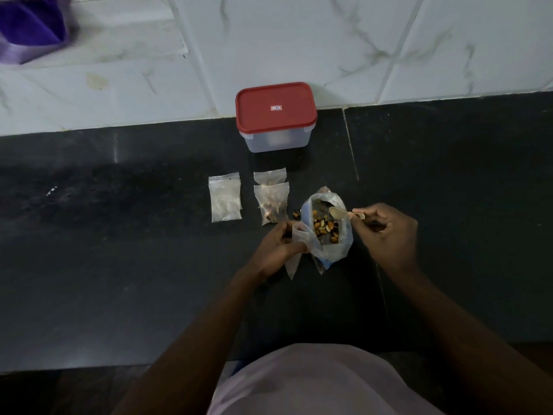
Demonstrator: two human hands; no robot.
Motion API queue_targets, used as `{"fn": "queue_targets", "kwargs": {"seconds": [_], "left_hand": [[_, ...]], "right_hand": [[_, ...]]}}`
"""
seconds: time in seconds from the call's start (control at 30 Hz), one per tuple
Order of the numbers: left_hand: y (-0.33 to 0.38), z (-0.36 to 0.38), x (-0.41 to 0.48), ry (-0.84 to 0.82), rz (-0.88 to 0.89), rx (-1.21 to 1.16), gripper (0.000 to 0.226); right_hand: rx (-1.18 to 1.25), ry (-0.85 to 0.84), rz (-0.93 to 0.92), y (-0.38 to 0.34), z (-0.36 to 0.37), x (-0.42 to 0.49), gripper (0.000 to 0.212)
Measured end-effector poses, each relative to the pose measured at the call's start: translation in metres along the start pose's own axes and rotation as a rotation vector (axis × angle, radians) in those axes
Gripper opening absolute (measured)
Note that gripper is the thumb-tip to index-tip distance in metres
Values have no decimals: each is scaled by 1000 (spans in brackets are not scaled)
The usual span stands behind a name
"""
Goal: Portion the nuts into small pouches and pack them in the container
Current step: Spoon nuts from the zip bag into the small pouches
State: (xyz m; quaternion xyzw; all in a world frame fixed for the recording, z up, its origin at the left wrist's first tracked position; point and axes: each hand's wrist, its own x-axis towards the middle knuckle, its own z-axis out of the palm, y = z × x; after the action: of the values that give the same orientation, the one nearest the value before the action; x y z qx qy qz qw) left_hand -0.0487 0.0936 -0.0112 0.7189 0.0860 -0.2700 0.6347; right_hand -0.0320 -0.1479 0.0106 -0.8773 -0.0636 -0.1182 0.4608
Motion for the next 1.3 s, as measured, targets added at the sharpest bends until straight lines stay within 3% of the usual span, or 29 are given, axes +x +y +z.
{"fn": "queue_targets", "kwargs": {"seconds": [0.1, 0.43, 0.63, 0.9, 1.07, 1.3], "left_hand": [[-3, 1, 1, -9, 3, 3, 42], [-3, 2, 1, -5, 9, 16, 41], [-6, 1, 2, -9, 13, -5, 44], [-5, 1, 2, -34, 9, -32, 46], [-3, -1, 2, -28, 6, -29, 47], [8, 0, -1, 100, 97, 104, 46]], "right_hand": [[20, -5, 71, 5, 4, -4, 11], [505, 76, 606, 6, 21, -11, 6], [665, 79, 939, 7, 22, 1, 11], [738, 14, 1049, 8, 13, 7, 10], [782, 104, 1093, 7, 6, 10, 15], [797, 100, 1037, 5, -5, 14, 20]]}}
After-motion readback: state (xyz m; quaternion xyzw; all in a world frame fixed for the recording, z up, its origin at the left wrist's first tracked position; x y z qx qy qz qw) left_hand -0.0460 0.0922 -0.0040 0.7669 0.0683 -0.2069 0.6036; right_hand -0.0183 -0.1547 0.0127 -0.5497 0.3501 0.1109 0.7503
